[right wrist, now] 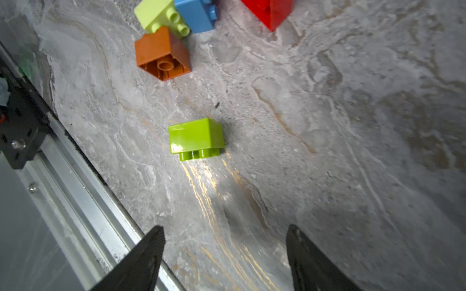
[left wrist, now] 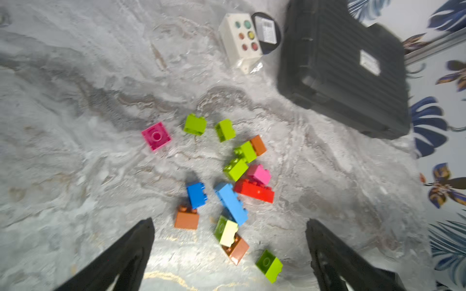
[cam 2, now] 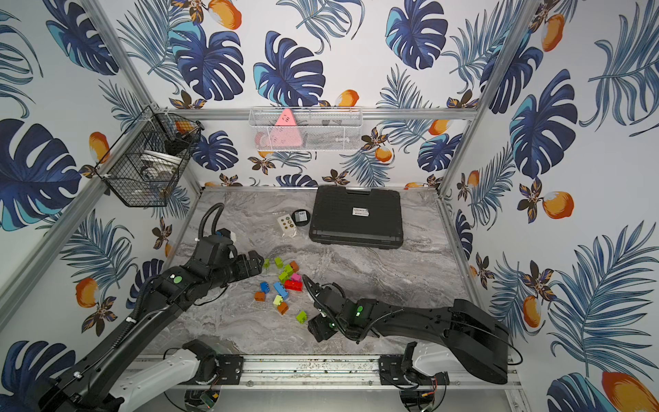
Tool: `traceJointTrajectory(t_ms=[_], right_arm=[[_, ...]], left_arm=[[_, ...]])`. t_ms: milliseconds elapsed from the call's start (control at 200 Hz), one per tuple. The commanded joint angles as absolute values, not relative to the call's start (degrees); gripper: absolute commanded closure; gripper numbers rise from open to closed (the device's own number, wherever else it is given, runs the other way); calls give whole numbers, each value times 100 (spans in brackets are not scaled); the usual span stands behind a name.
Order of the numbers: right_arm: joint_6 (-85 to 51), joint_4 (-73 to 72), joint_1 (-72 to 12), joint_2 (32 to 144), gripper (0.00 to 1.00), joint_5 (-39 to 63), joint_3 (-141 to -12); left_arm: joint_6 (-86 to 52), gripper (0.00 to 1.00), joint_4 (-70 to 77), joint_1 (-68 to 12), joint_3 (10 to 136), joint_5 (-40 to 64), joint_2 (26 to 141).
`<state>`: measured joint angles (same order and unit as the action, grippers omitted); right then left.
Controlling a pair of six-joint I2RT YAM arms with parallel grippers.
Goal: Assemble the letter h with lego
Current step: Pick up the lego brick from the center of the board.
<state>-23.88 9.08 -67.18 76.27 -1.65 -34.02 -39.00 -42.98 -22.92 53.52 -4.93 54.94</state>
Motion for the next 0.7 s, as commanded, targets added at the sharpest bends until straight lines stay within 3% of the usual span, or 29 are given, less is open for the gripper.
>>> traceJointTrajectory(t_ms=[0,235,420,510,695], right_arm=[[-1961,-477,-7023,7790,23,-915,-3111],[-1063,-3324,-7256,8414,24,-1255,-2119],[-827,-5143,-7284,9464,40,-1504,-1860],[-809,-6300,-7279,9837,43,-1686,-1588],[-742,-6584,-7308,10240,46,-1545,-1650]], left_arm=[[-3702,1,-5155,-2285,5449,-773,5478],[-3674,1,-4864,-2276,5251,-416,5341],[-3752,1,-4627,-2268,5042,-39,5387],[-3757,1,-4524,-2271,4943,185,5444],[-3779,1,-4338,-2270,4714,562,5607]])
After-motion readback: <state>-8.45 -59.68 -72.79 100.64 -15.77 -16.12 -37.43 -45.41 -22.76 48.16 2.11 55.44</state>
